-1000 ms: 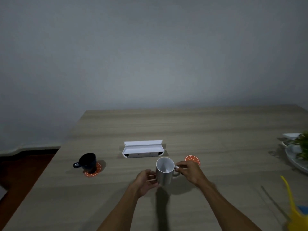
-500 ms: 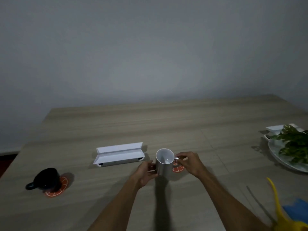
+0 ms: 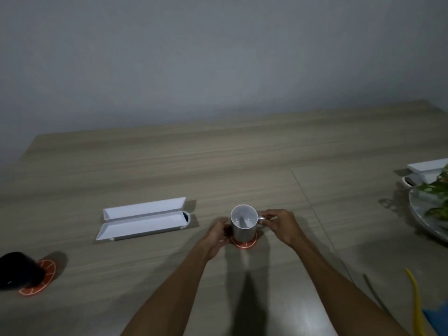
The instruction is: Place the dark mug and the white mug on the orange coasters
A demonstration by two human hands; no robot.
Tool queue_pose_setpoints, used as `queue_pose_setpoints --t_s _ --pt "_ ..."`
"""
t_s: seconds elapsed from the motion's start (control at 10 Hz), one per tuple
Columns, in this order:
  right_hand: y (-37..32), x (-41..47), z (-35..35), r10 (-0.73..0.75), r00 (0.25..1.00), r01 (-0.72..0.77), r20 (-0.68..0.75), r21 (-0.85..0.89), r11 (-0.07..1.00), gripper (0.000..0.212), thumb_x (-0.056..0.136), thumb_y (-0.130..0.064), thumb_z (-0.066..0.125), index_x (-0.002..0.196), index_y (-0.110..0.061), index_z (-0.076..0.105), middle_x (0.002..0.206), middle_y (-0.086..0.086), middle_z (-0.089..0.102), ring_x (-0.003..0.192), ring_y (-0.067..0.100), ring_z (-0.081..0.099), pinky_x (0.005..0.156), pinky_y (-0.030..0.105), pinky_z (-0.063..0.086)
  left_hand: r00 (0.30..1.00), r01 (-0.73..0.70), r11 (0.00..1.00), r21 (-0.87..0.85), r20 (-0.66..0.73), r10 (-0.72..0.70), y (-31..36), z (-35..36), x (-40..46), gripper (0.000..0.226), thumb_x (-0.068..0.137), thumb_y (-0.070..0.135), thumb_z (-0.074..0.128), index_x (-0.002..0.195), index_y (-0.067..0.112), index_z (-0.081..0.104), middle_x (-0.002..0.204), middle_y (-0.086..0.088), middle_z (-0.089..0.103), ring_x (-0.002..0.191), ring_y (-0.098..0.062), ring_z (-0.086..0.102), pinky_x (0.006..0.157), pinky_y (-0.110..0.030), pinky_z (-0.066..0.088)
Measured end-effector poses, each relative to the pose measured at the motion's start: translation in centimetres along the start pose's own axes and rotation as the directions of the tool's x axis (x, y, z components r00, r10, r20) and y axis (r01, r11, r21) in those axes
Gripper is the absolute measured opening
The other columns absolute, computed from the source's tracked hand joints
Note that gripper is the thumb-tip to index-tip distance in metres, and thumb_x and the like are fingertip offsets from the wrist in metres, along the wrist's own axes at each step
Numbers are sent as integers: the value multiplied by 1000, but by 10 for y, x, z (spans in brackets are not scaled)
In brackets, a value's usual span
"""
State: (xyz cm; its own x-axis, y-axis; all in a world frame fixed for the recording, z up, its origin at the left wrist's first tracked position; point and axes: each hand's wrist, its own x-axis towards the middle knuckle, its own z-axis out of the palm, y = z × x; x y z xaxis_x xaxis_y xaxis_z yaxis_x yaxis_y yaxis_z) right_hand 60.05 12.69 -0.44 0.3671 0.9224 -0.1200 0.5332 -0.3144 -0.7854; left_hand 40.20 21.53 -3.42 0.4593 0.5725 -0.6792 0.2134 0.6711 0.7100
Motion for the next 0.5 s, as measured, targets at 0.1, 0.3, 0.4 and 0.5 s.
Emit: queue_pose_setpoints --t_s 0.1,0.3,0.4,0.5 --pt "6 1 5 4 1000 -4 -3 4 1000 21 77 -15 77 98 -16 78 92 -11 75 79 -17 65 77 3 48 1000 -17 993 120 5 17 0 2 3 25 97 31 39 99 18 61 82 -1 62 78 -16 55 78 -30 45" --pt "13 -6 12 8 999 -9 -36 -27 1000 18 77 -10 74 93 -17 78 85 -19 71 78 -19 63 73 -4 41 999 -52 974 218 10 51 1 12 -3 28 102 31 35 102 21 61 84 1 65 65 -6 58 57 -18 47" --pt "19 -9 16 -1 1000 0 -29 -38 999 21 79 -5 69 93 -17 77 81 -28 67 76 -24 59 75 -1 40 999 -50 970 239 -5 53 -3 14 -8 30 103 32 33 107 19 60 82 2 63 63 -5 56 56 -17 46" --pt "16 -8 19 -7 1000 7 -4 -13 1000 28 83 -5 64 103 -21 74 92 -22 70 84 -8 64 79 9 44 998 -66 976 208 9 66 -2 14 -7 42 103 37 32 112 13 65 97 -5 66 70 -8 61 58 -16 48"
